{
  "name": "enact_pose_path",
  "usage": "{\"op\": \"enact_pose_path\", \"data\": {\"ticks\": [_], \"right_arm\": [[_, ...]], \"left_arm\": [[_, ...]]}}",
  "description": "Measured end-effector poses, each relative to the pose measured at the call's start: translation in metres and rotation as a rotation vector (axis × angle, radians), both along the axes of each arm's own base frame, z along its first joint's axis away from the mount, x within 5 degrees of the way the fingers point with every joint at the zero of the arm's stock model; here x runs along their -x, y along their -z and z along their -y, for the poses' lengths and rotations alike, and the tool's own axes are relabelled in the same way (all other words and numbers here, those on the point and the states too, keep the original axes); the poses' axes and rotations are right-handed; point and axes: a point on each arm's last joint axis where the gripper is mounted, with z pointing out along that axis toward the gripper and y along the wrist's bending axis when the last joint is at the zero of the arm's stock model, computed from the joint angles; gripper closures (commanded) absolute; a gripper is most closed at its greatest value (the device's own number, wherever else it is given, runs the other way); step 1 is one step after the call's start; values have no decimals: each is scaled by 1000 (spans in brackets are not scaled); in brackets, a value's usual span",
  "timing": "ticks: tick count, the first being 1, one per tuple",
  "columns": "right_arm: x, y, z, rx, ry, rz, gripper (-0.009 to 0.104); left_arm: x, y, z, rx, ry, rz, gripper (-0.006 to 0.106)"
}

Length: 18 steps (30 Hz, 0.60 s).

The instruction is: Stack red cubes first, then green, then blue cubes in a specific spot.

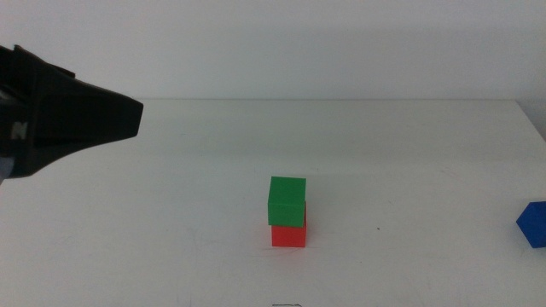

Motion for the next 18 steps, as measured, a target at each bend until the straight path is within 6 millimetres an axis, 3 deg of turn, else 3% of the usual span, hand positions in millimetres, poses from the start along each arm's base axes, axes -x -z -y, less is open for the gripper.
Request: {"op": "enact_pose_path", "data": {"ticks": [11, 18], "right_arm": [[3, 1, -2, -40, 53, -33, 15], [-3, 19, 2, -55, 59, -124, 15]], "left_arm": [[0, 0, 0, 0, 0, 0, 11], [0, 0, 0, 0, 0, 0, 11]]}}
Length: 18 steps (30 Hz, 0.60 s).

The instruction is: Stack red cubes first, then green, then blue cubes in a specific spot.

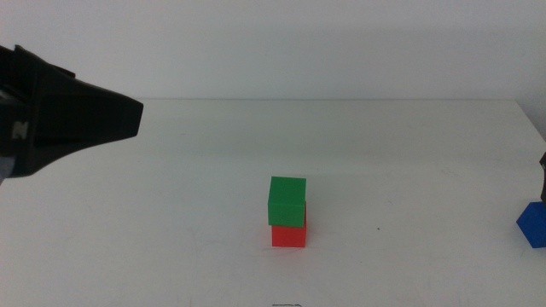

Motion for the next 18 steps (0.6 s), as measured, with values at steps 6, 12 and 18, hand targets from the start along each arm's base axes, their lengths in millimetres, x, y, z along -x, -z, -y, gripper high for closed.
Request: {"op": "enact_pose_path", "data": {"ticks": [6, 12, 18], "right_arm": [[-10, 23, 20, -6, 48, -40, 15], [-22, 42, 32, -2, 54, -22, 15], [-30, 50, 32, -14, 53, 20, 15]], "left_arm": [[0, 0, 0, 0, 0, 0, 11], [0, 0, 0, 0, 0, 0, 11], [0, 0, 0, 0, 0, 0, 11]]}}
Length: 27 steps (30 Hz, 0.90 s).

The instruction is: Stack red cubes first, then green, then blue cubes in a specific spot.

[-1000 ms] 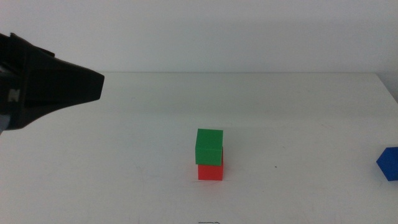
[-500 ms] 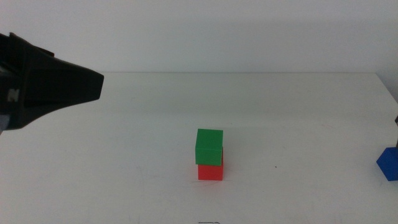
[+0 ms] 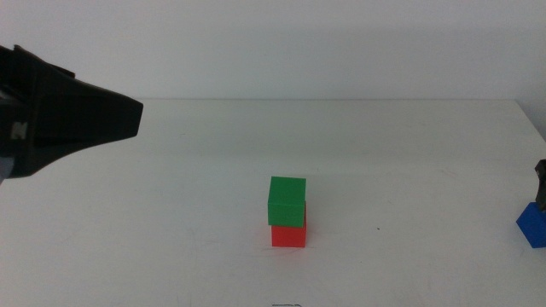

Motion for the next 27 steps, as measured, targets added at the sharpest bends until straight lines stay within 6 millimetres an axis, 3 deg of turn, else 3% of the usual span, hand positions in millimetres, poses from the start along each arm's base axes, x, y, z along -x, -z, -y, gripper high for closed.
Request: {"op": "enact_pose_path", "data": {"ticks": [22, 25, 27], "right_arm": [[-17, 40, 3, -10, -13, -32, 15], [-18, 48, 4, -14, -16, -54, 20], [-19, 52, 4, -15, -21, -61, 32]], "left_arm": [[0, 0, 0, 0, 0, 0, 11], [0, 0, 0, 0, 0, 0, 11], [0, 0, 0, 0, 0, 0, 11]]}}
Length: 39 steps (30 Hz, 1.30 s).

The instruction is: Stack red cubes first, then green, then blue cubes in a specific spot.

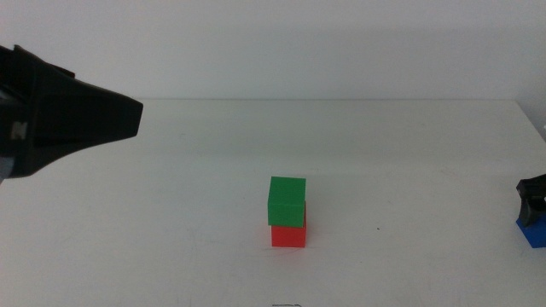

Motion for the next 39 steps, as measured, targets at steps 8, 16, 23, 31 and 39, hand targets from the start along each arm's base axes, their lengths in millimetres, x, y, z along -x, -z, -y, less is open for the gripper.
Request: {"op": "enact_pose_path", "data": {"ticks": [8, 16, 23, 31, 39], "right_arm": [[1, -10, -1, -19, 12, -44, 96], [27, -85, -33, -30, 165, 8, 96], [50, -135, -90, -22, 138, 153, 96], [70, -152, -151, -92, 47, 197, 96], [83, -150, -193, -194, -47, 145, 96]], "left_arm": [[0, 0, 0, 0, 0, 0, 11], [0, 0, 0, 0, 0, 0, 11], [0, 0, 0, 0, 0, 0, 11], [0, 0, 0, 0, 0, 0, 11], [0, 0, 0, 0, 0, 0, 11]]}}
